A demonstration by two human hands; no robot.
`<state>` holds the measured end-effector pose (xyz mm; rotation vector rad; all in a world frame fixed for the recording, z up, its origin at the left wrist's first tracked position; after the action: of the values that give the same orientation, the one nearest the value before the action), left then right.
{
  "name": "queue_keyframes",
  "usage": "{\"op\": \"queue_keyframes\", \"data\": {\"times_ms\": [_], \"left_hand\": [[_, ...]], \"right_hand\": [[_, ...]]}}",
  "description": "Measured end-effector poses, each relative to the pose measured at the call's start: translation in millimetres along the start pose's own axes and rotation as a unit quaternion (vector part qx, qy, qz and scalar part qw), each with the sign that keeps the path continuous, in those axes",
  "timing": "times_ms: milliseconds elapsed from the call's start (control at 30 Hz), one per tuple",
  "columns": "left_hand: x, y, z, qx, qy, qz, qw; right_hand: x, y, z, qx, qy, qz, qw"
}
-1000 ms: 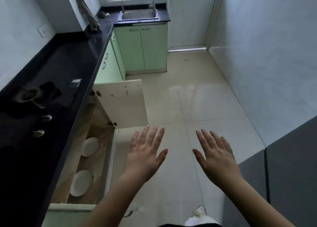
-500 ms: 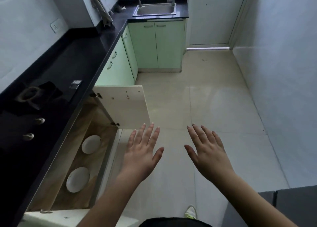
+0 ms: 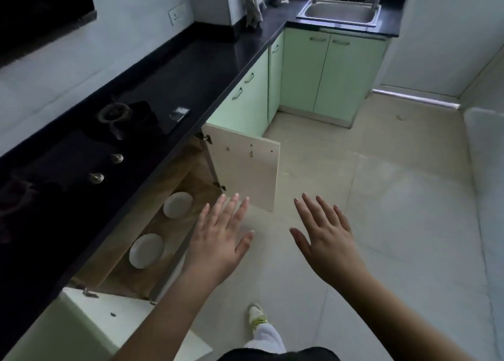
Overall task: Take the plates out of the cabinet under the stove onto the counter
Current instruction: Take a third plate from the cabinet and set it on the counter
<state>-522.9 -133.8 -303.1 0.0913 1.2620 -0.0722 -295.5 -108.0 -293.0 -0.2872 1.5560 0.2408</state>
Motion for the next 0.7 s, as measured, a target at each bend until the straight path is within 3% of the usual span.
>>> {"op": "queue_keyframes", "data": {"times_ms": [367, 700], "left_hand": [[-4.7, 47.1, -95.6, -0.117, -0.036, 0.032, 0.992], [-9.9, 52.4, -125.4, -0.269, 0.009, 0.026, 0.963]], "right_hand": [[-5.9, 130.6, -44.2, -0.129, -0.012, 0.006, 0.992], [7.3, 237.7, -87.3, -0.297, -0.015, -0.006, 0.955]]}}
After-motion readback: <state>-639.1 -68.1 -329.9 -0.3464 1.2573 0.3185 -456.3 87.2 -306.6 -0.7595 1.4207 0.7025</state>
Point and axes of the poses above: each hand's wrist, its own y-axis towards the middle knuckle, its own x-axis out of the palm, z = x × y, the point moved 2 cm from there along y, towards the middle knuckle, and after that the axes turned 12 degrees about -y, right-handed, at the moved point
